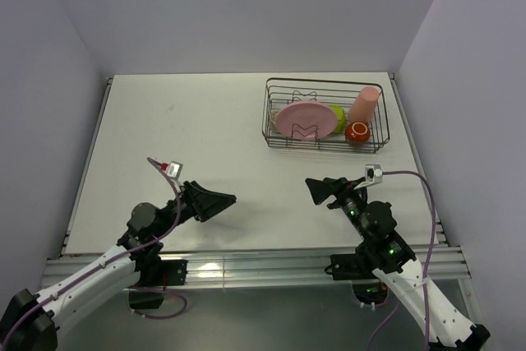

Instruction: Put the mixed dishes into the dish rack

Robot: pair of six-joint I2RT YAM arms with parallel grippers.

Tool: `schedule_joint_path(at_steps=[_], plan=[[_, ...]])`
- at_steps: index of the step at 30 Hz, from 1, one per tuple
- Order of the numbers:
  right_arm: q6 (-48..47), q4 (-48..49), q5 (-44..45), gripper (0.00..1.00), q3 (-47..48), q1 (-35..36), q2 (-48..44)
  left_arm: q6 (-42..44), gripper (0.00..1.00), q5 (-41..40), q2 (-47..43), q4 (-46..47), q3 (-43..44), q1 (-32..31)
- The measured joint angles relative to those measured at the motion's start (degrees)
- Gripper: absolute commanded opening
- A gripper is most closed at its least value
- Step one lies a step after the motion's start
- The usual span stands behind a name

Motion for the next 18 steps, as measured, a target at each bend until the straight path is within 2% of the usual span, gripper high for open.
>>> schedule_joint_path(at_steps=[4,8,14,18], plan=[[-0.48,-3.85,3.19,1.0,0.04,0.0,0.0,-2.19,0.99,1.57,-3.72,8.09,0.0,0.0],[-0.55,-8.83,6.36,1.0,0.72,0.0,0.0,-4.31,0.99,2.36,-8.79,10.56,0.0,0.0],[0.24,-12.7,10.47,1.0,2.51,0.0,0.0,-5.35,0.99,2.27,-19.02,8.31,0.0,0.0],[0.52,-14.01,11.74,1.0,2.56,0.0,0.0,-6.14,0.99,2.1,-21.46,5.49,0.0,0.0]])
